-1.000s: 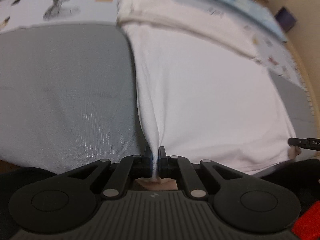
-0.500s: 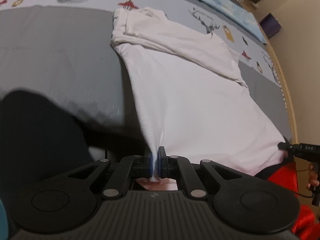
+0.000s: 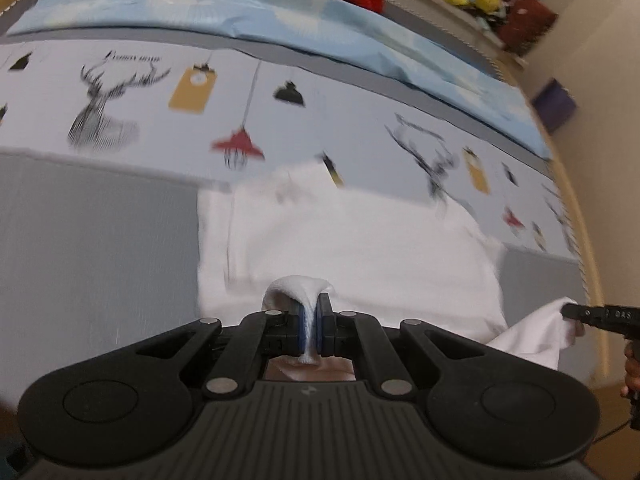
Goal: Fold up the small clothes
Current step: 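Grasp the shirt hem with both grippers and fold it toward the collar, then lay the hem over the collar and open both grippers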
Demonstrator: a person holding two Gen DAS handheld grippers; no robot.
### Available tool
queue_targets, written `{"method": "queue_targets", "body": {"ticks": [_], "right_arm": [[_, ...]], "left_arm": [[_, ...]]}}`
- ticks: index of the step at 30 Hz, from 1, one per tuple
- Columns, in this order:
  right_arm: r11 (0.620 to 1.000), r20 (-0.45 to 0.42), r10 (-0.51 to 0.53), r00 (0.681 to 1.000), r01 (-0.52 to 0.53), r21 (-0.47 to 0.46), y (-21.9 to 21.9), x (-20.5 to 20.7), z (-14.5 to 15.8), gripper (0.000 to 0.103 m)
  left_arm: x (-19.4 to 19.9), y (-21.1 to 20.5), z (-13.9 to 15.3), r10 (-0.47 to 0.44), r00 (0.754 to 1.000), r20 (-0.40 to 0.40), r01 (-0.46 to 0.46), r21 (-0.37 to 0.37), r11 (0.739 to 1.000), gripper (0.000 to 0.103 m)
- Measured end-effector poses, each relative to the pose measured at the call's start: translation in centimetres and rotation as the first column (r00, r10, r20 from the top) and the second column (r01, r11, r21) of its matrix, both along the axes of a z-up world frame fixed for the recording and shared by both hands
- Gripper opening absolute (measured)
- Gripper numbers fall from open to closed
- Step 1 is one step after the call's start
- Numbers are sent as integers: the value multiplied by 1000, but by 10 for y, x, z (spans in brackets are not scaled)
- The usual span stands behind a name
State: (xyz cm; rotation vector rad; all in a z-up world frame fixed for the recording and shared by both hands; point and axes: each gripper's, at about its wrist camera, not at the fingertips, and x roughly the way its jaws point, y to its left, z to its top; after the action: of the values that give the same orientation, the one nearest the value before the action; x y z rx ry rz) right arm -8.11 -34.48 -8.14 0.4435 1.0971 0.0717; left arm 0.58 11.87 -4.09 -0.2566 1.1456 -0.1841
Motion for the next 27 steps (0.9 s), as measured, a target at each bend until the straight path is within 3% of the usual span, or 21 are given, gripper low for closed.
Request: {"method": "queue_targets", "body": {"ticks": [3,4,5,6,7,9,12,14,17,19,22,23,24,27], "right_arm": [[999,-40,-42,998,42,-13,-9,73,-28,8],[997,-61,-71,996,70,-8,-11,97,-41,9],[994,-86,-109,990,109,4,-15,122,-57,13],[988,-97,-153,983,154,7,-16,140,-71,16],[978,-100,-206,974,207,4,-22,154,-85,21],[956,-81,-290,954,292,16,-31,164,-102,41],[944,-35,-319,947,321,77,-39,144,-113,45],[952,25,-303,953,301,60,-41,126,-111,45],[964,169,-222,960,242,-108,-38,94,-100,45],[952,205,-112,972,164,-257,-30,84,-99,45],[895,158,71,985,7,-447,-12,83,-112,46],[876,123,123,985,-50,-480,-6,85,-118,52],[862,74,179,981,-120,-492,0,89,-127,58],[831,-6,278,961,-244,-500,17,98,-145,59]], "left_arm": [[78,1,-29,79,997,-5,-79,-29,996,7],[101,4,-40,141,990,13,-140,-52,989,18],[121,9,-48,207,978,41,-204,-60,977,31],[138,13,-56,263,963,61,-260,-45,964,66],[152,19,-62,324,943,81,-324,-12,946,86],[161,27,-68,381,916,124,-388,38,921,87],[153,38,-77,303,946,118,-306,9,952,87],[137,37,-83,228,964,134,-234,32,972,87],[112,27,-93,100,983,154,-118,119,986,87],[104,17,-103,16,987,158,-43,168,985,87],[105,2,-117,-54,988,148,22,208,978,87],[111,-4,-121,-61,988,142,31,205,978,87],[115,-8,-126,-67,988,137,39,200,979,87],[132,-23,-133,-94,988,119,70,189,979,87]]}}
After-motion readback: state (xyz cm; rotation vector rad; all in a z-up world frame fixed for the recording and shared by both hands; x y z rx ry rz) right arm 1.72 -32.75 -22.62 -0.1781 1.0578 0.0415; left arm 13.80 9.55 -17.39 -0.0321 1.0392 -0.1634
